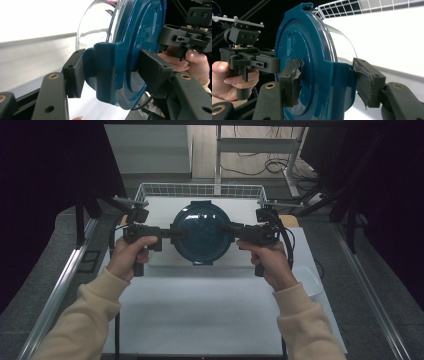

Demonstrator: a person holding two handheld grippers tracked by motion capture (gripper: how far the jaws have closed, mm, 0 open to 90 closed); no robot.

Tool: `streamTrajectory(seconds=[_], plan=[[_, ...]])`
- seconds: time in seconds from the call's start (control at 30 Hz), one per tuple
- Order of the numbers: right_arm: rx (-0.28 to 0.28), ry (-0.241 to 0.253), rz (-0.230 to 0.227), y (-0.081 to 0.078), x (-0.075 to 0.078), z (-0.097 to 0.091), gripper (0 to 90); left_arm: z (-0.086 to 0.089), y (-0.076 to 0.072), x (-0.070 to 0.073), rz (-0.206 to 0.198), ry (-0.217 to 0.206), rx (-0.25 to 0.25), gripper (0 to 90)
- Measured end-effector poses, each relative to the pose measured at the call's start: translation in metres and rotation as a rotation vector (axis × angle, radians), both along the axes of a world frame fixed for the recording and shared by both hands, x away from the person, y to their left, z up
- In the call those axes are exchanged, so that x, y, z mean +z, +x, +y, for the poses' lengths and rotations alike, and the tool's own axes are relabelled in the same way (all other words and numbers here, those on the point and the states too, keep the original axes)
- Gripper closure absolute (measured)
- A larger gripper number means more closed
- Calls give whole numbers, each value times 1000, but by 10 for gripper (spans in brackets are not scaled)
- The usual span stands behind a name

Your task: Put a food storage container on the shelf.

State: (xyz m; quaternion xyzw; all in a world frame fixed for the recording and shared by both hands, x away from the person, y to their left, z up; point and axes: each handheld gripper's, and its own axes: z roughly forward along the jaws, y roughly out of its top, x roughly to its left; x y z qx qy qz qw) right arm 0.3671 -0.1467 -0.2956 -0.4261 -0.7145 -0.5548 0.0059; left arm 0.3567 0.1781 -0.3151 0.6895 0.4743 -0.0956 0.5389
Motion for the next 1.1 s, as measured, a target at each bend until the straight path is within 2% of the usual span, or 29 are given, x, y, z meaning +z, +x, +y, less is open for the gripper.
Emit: streamTrajectory(seconds=[0.17,0.37,0.7,0.87,1.1], plan=[[9,5,-5,13,8,3,419,4,12,10,-3,7,2,404],[9,2,-1,28,15,6,420,6,27,15,10,-8,13,402],[4,2,4,56,26,7,420,6,55,25,11,-5,20,396],[1,4,8,68,25,7,421,6,69,23,27,-3,18,396],[2,10,46,86,13,8,421,7,84,13,64,7,22,394]])
